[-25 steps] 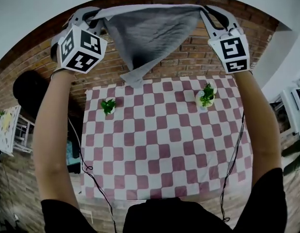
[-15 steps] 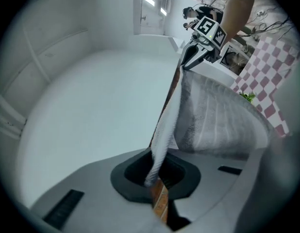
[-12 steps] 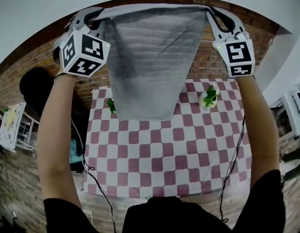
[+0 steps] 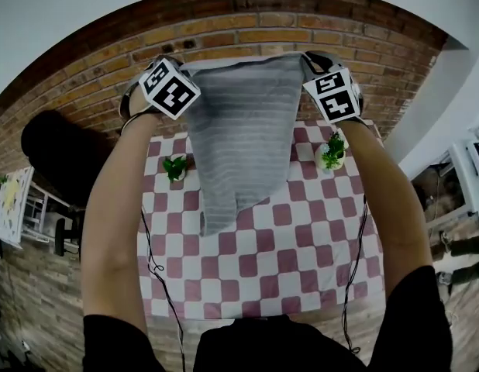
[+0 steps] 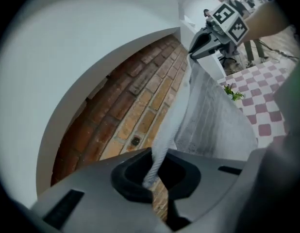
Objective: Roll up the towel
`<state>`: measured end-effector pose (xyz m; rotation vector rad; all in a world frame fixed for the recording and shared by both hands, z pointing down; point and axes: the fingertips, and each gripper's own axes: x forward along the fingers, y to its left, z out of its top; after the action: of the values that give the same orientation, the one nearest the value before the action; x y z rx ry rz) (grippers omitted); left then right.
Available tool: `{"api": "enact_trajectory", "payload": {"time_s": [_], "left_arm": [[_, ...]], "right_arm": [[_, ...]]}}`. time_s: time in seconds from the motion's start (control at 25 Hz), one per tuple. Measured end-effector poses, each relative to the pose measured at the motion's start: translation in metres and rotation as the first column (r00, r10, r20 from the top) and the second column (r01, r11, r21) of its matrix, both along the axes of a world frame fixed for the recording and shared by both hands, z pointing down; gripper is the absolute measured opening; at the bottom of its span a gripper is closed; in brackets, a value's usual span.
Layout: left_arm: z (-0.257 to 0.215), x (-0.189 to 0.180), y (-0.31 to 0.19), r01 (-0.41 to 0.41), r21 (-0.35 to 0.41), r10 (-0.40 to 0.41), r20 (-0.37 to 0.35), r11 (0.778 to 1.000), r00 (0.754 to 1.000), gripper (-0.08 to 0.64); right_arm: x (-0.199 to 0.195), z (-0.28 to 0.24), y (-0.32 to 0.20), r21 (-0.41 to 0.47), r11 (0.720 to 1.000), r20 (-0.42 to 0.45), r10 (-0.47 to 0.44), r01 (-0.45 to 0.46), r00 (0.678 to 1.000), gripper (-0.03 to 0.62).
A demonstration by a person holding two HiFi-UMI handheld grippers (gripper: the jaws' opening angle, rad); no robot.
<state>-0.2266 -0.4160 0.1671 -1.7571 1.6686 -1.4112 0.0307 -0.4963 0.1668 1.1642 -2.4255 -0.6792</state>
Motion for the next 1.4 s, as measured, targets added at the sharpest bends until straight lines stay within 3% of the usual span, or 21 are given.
{"api": "enact_trajectory", "payload": {"time_s": [0.08,0.16,0.32,0.4,0.48,0.64,0.76,0.92,1.08,1.16,1.28,1.4], "left_arm": [[-0.007,0.001,-0.014,0.023,0.069,-0.021,-0.036,0.997,0.999,0.008],[-0.043,0.001,-0.019,0.03,0.218,-0.018,-0.054,0.975,0.998,0.008],[-0.139,0.014,0.003,-0.039,0.484,0.062,-0.032,0.874,0.998,0.008],[-0.173,0.025,0.024,-0.093,0.551,0.101,0.017,0.83,0.995,0.008],[-0.187,0.036,0.048,-0.145,0.575,0.14,0.053,0.805,0.989,0.009],[-0.147,0.051,0.101,-0.221,0.514,0.203,0.09,0.829,0.975,0.009],[-0.078,0.053,0.15,-0.245,0.435,0.209,0.13,0.867,0.969,0.009],[0.006,0.052,0.216,-0.212,0.359,0.175,0.133,0.909,0.975,0.008],[0.068,0.064,0.279,-0.181,0.303,0.173,0.055,0.936,0.983,0.009],[0.098,0.073,0.304,-0.17,0.266,0.182,-0.019,0.949,0.983,0.009],[0.142,0.083,0.33,-0.154,0.214,0.187,-0.143,0.965,0.972,0.009],[0.185,0.084,0.342,-0.128,0.167,0.163,-0.211,0.978,0.964,0.009]], "right_arm": [[0.002,0.005,-0.012,-0.021,1.0,0.051,0.018,-0.017,0.999,0.032],[0.007,-0.025,-0.015,0.055,0.998,0.138,0.007,-0.015,0.99,0.034],[0.03,-0.131,0.013,0.309,0.951,0.335,-0.108,0.0,0.936,0.034],[0.042,-0.17,0.037,0.392,0.92,0.374,-0.171,0.012,0.911,0.033],[0.052,-0.193,0.064,0.438,0.898,0.394,-0.232,0.04,0.89,0.032],[0.063,-0.17,0.121,0.396,0.901,0.382,-0.338,0.178,0.86,0.032],[0.067,-0.1,0.171,0.291,0.906,0.335,-0.396,0.306,0.855,0.032],[0.074,-0.005,0.246,0.121,0.893,0.335,-0.448,0.434,0.829,0.034],[0.087,0.069,0.307,-0.01,0.898,0.355,-0.408,0.44,0.841,0.034],[0.098,0.097,0.328,-0.06,0.901,0.366,-0.38,0.429,0.849,0.034],[0.109,0.134,0.351,-0.131,0.916,0.387,-0.306,0.38,0.87,0.034],[0.112,0.173,0.362,-0.212,0.926,0.37,-0.219,0.312,0.903,0.034]]}}
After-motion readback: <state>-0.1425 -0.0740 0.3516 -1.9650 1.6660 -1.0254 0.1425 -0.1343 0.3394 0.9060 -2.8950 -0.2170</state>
